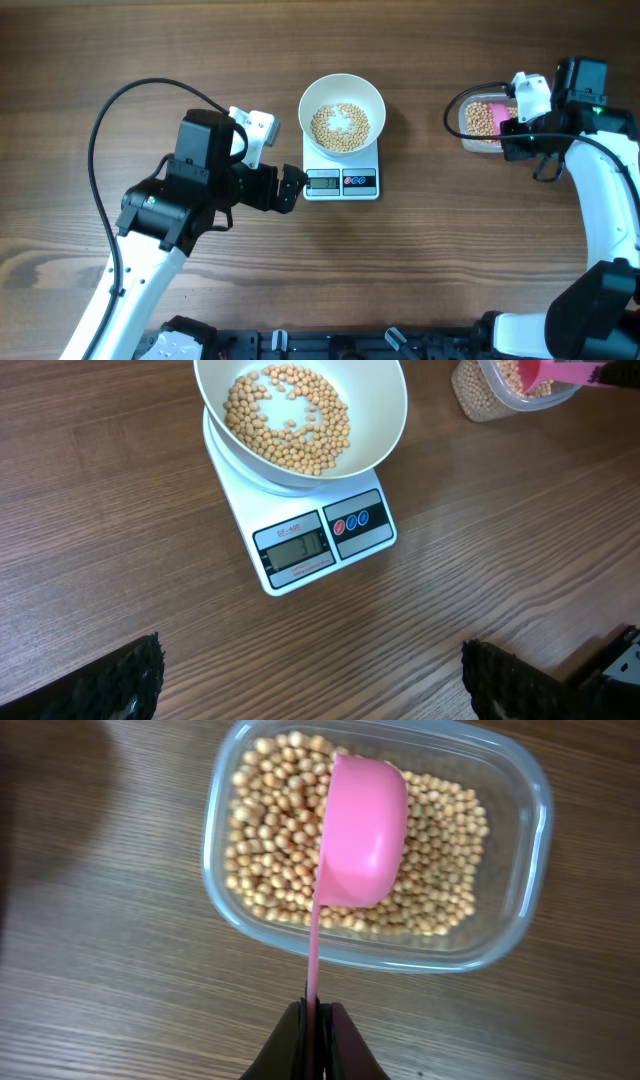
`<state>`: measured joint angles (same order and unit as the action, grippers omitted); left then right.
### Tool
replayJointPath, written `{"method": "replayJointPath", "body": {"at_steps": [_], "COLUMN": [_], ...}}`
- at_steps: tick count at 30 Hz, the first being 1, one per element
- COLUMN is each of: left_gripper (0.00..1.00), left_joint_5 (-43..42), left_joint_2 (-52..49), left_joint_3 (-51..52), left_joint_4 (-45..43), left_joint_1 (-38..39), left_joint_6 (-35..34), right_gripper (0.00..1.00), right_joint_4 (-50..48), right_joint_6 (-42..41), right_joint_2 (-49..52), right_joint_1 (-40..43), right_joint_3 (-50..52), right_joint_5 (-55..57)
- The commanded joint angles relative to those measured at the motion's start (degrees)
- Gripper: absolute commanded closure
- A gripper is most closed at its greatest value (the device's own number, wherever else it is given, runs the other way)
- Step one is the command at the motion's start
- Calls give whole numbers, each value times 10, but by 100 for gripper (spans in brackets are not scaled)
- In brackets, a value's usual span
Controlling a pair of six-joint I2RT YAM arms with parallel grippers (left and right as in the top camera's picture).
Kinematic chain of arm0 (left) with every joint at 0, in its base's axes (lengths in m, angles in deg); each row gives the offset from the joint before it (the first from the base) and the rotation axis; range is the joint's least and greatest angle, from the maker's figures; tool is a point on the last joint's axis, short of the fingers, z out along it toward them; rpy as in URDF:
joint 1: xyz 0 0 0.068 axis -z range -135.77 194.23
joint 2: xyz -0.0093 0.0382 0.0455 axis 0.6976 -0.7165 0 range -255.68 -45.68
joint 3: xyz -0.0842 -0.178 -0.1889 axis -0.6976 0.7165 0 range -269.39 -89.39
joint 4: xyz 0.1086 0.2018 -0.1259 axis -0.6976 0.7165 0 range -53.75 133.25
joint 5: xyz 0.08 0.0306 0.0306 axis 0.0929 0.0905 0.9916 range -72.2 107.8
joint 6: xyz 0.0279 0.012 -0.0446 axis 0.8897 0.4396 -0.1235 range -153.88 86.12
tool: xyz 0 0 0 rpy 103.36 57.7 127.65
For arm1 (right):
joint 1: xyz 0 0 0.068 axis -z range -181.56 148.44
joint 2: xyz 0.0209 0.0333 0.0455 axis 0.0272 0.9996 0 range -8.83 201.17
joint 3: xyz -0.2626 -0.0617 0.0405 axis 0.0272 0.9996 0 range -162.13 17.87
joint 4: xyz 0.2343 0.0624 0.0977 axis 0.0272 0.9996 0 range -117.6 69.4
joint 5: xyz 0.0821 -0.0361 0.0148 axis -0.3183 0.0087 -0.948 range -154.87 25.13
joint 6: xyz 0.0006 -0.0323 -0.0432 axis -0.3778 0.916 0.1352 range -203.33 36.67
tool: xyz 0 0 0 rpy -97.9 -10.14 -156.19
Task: Scoop item into bowl and weigh 150g on scale
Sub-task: 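Dip and drag the pink scoop through the soybeans again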
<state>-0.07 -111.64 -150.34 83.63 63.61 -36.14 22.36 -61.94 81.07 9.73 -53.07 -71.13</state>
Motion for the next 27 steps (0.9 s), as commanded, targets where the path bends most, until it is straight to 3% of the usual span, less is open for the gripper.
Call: {"method": "replayJointPath", "body": {"at_steps": [1, 9, 27], "left_gripper": [0, 0, 0], "left_joint_5": [-5, -5, -5], "left_joint_2": [3, 3, 3], "left_joint_3": [0, 0, 0], "left_joint_4": [0, 0, 0], "left_joint_1": [-4, -4, -4], "left_joint_6": [-3, -3, -3], "right_gripper": [96, 96, 96], "right_joint_4": [2, -2, 3], "right_joint_6": [11, -35, -127], "right_joint_2": [6, 7, 56], "right_joint_1": [-2, 7, 103], "right_joint_3": [3, 3, 4], "right_joint_5": [-55, -67, -234]}}
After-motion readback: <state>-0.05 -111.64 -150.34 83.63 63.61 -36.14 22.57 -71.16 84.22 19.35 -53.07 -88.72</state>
